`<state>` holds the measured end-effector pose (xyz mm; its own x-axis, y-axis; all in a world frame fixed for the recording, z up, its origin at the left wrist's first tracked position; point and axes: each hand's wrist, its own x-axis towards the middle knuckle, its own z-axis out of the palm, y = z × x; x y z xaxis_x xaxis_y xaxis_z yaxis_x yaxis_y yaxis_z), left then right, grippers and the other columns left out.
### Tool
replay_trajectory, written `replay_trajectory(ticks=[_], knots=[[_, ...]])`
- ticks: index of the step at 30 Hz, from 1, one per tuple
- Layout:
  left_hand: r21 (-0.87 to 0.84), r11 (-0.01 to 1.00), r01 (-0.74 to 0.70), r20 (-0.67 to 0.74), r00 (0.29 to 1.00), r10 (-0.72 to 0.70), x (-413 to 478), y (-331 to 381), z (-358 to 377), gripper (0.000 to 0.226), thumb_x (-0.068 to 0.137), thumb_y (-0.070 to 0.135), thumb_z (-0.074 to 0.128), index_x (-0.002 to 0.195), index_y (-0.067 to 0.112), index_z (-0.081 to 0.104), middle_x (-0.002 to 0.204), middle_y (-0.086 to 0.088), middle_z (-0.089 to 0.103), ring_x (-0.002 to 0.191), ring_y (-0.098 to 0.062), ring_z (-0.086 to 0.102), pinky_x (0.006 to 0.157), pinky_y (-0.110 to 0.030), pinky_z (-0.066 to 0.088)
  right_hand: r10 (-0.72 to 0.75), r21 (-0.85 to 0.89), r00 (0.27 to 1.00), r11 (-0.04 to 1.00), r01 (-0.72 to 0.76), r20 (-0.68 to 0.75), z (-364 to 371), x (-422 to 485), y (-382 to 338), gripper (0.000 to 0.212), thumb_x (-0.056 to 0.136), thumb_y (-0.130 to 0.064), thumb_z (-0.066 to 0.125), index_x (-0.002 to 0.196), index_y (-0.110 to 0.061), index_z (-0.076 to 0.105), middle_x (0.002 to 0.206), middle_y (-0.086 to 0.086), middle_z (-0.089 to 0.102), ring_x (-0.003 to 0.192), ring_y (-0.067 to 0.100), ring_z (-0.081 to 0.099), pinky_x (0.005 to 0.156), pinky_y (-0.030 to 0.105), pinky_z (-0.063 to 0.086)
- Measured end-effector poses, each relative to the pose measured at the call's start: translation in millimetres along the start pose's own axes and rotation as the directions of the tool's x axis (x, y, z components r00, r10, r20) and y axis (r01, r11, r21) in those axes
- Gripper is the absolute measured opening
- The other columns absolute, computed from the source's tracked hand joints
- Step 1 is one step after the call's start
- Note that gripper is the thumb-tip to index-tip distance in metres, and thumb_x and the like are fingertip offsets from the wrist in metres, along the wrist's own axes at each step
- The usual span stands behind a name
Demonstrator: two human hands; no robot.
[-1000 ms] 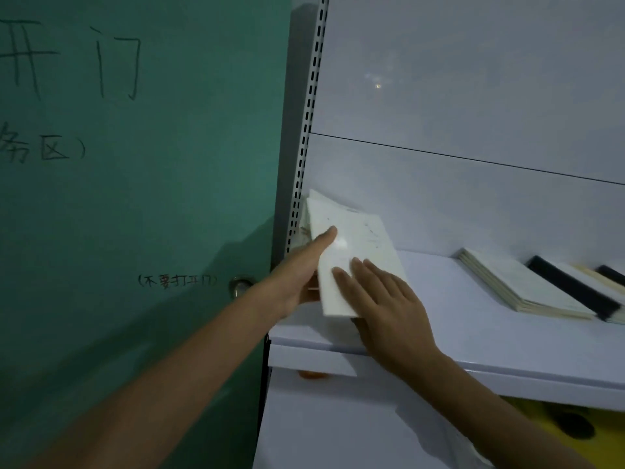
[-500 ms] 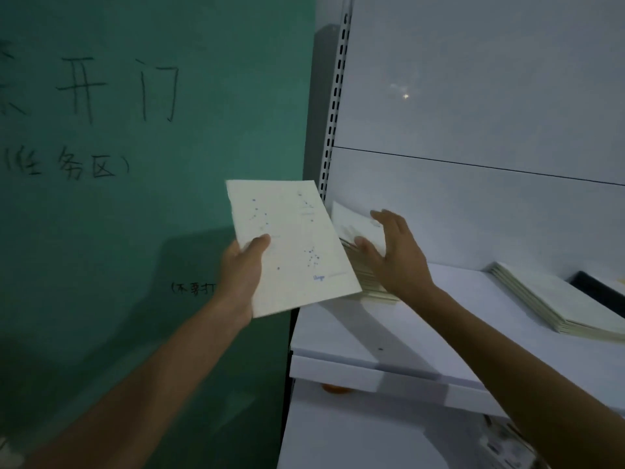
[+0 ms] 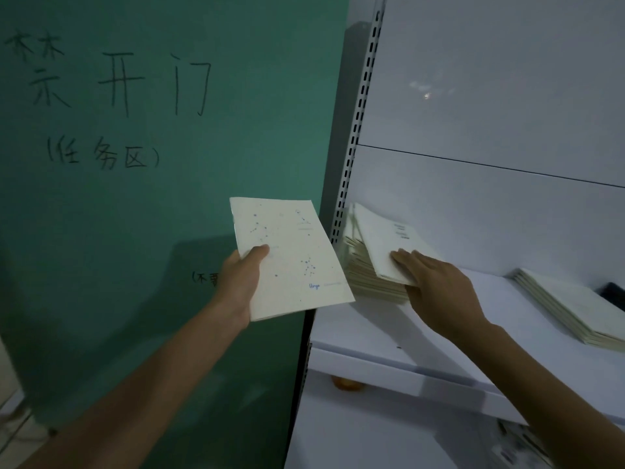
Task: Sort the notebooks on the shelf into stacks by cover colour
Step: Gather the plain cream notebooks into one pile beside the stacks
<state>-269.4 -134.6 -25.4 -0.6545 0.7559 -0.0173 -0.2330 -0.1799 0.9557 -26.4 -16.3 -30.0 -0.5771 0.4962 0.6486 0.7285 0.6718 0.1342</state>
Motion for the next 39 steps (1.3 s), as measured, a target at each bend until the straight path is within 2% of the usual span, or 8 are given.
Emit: replay_trajectory(ticks=[5, 9, 14, 18, 22, 30, 33, 39], knots=[[-0.011, 0.999, -0.053, 0.036, 0.998, 0.054, -4.7, 3.5, 7.8, 0.009, 0.095, 0.027, 0.054, 0.087, 0.026, 0.056, 0.087, 0.003, 0.063, 0.075, -0.015, 0.059, 0.057, -0.027, 0.044, -0.094, -0.065, 0.976, 0.994, 0.083, -0.195, -3.1, -17.2, -1.9, 0.061, 0.056, 0.002, 0.086, 0.114, -0.006, 0.068, 0.111, 0.015, 0.069, 0.094, 0.036, 0.069, 0.068, 0.049, 0.056], [0.002, 0.993, -0.119, 0.085, 0.989, 0.118, -6.0, 2.8, 10.1, 0.007, 0.096, 0.024, 0.053, 0.093, 0.026, 0.059, 0.090, 0.005, 0.065, 0.079, -0.012, 0.061, 0.060, -0.028, 0.046, -0.035, 0.031, 0.927, 0.998, 0.050, -0.374, -8.4, -21.1, -12.2, 0.047, 0.073, -0.003, 0.076, 0.118, -0.003, 0.063, 0.113, 0.019, 0.067, 0.096, 0.036, 0.068, 0.068, 0.048, 0.057], [0.002, 0.976, -0.216, 0.146, 0.966, 0.213, -7.0, 3.2, 5.4, 0.012, 0.096, 0.020, 0.053, 0.093, 0.029, 0.061, 0.091, 0.013, 0.067, 0.082, -0.003, 0.064, 0.063, -0.019, 0.048, 0.212, 0.365, 0.892, 0.929, -0.057, -0.400, -32.8, -3.4, -24.7, 0.034, 0.097, -0.026, 0.042, 0.122, -0.008, 0.058, 0.085, 0.001, 0.065, 0.060, 0.019, 0.060, 0.054, 0.023, 0.050], [0.022, 0.979, -0.205, 0.168, 0.966, 0.198, -3.7, 2.3, -0.7, 0.011, 0.096, 0.020, 0.053, 0.094, 0.028, 0.061, 0.093, 0.010, 0.067, 0.084, -0.006, 0.064, 0.064, -0.023, 0.049, 0.493, 0.777, 0.845, 0.608, -0.163, -0.208, -51.0, 16.1, -29.9, 0.020, 0.098, -0.013, 0.050, 0.115, -0.007, 0.057, 0.091, -0.001, 0.059, 0.082, 0.017, 0.058, 0.063, 0.023, 0.047], [0.030, 0.984, -0.175, 0.166, 0.972, 0.168, -0.9, 0.3, -6.5, 0.009, 0.096, 0.021, 0.053, 0.094, 0.027, 0.060, 0.093, 0.007, 0.067, 0.085, -0.010, 0.064, 0.066, -0.027, 0.050, 0.524, 0.952, 0.852, 0.254, -0.173, 0.015, -60.8, 22.9, -32.9, 0.016, 0.094, -0.012, 0.054, 0.106, -0.022, 0.057, 0.098, -0.007, 0.060, 0.091, 0.011, 0.057, 0.073, 0.028, 0.049], [0.002, 0.992, -0.129, 0.127, 0.984, 0.127, 5.7, 6.5, -16.6, 0.007, 0.096, 0.021, 0.053, 0.096, 0.022, 0.060, 0.094, 0.000, 0.068, 0.083, -0.017, 0.065, 0.064, -0.030, 0.051, 0.477, 0.982, 0.861, -0.024, -0.187, 0.176, -70.3, 21.8, -32.9, 0.016, 0.087, -0.020, 0.058, 0.102, -0.021, 0.061, 0.092, -0.008, 0.068, 0.089, 0.014, 0.065, 0.077, 0.037, 0.055], [0.010, 0.990, -0.143, 0.123, 0.982, 0.141, 6.7, 10.7, -15.8, 0.007, 0.095, 0.023, 0.054, 0.096, 0.021, 0.061, 0.093, -0.001, 0.068, 0.080, -0.019, 0.064, 0.063, -0.031, 0.050, 0.427, 0.970, 0.876, -0.004, -0.245, 0.223, -71.8, 23.2, -32.0, 0.026, 0.079, -0.030, 0.063, 0.102, -0.018, 0.063, 0.089, -0.007, 0.071, 0.087, 0.017, 0.067, 0.074, 0.040, 0.057], [-0.005, 0.994, -0.111, 0.309, 0.945, 0.108, 0.2, 16.2, -18.4, 0.033, 0.093, 0.044, 0.050, 0.101, 0.015, 0.064, 0.085, -0.003, 0.072, 0.074, -0.020, 0.068, 0.062, -0.029, 0.050, 0.144, 0.868, 0.909, 0.269, -0.417, 0.392, -62.6, 23.7, -27.8, 0.039, 0.076, -0.038, 0.069, 0.107, -0.014, 0.063, 0.097, 0.004, 0.072, 0.089, 0.028, 0.068, 0.078, 0.040, 0.057]])
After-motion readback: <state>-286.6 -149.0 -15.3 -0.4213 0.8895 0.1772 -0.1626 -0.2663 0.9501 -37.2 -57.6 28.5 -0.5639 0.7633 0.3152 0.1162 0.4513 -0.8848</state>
